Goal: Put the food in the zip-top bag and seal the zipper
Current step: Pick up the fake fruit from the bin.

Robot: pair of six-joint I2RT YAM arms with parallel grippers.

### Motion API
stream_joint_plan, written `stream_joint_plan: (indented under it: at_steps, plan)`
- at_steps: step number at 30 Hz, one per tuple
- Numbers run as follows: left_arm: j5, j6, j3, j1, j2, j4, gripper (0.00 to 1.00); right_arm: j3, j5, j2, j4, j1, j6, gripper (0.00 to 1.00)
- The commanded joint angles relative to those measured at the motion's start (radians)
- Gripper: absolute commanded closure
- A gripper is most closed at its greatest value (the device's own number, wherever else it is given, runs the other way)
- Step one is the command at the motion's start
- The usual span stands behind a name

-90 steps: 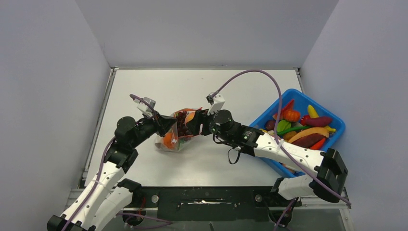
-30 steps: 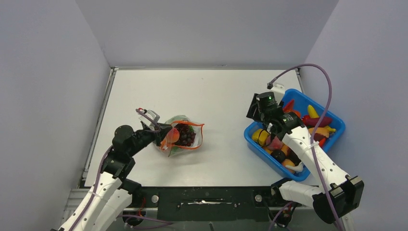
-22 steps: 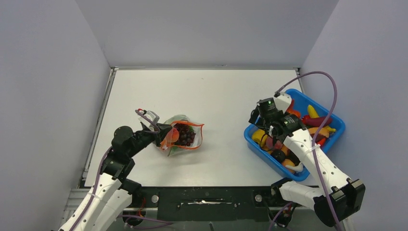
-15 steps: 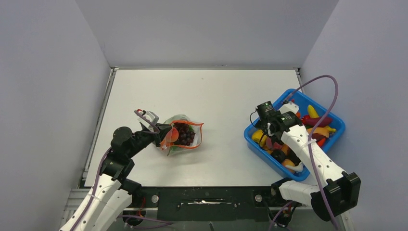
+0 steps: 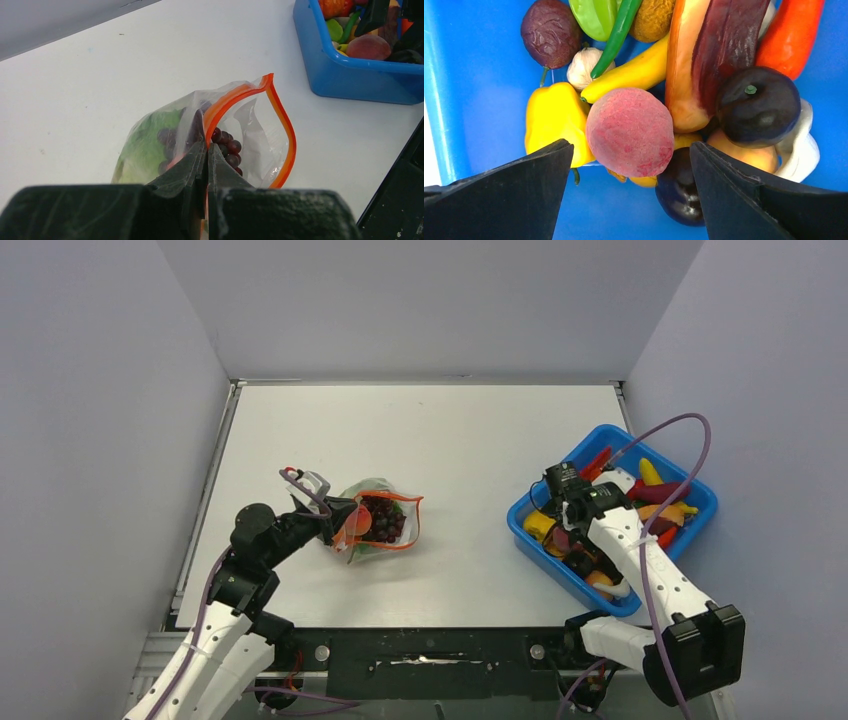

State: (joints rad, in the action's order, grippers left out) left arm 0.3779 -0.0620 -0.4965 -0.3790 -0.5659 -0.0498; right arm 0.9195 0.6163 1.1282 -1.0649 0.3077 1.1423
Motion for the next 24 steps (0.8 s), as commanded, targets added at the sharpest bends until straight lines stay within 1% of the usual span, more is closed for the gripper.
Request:
stream_joint_plan:
  at_steps: [1,2,5,12,15,20,24]
  plan:
    - [-0.009,0.016,-0.010,-0.005,0.015,0.050,1.00,-0.038,0.004,-0.004,0.094,-0.022,-0.025,0.09]
    - [-0.009,0.017,-0.010,-0.004,0.014,0.050,1.00,-0.048,0.000,0.003,0.114,-0.026,-0.035,0.09]
    - [-0.011,0.019,-0.010,-0.004,0.016,0.048,1.00,-0.075,-0.028,0.016,0.167,-0.038,-0.071,0.13]
    - [-0.011,0.022,-0.011,-0.005,0.009,0.045,1.00,-0.129,-0.045,-0.001,0.225,-0.047,-0.089,0.21]
    - [-0.007,0.022,-0.011,-0.005,0.003,0.048,1.00,-0.133,-0.043,0.011,0.223,-0.056,-0.092,0.25]
    - [-0.008,0.022,-0.011,-0.005,0.004,0.044,1.00,-0.137,-0.031,-0.020,0.222,-0.058,-0.091,0.37]
    - [-0.005,0.019,-0.010,-0.004,0.003,0.046,1.00,-0.115,-0.002,-0.049,0.198,-0.058,-0.087,0.40]
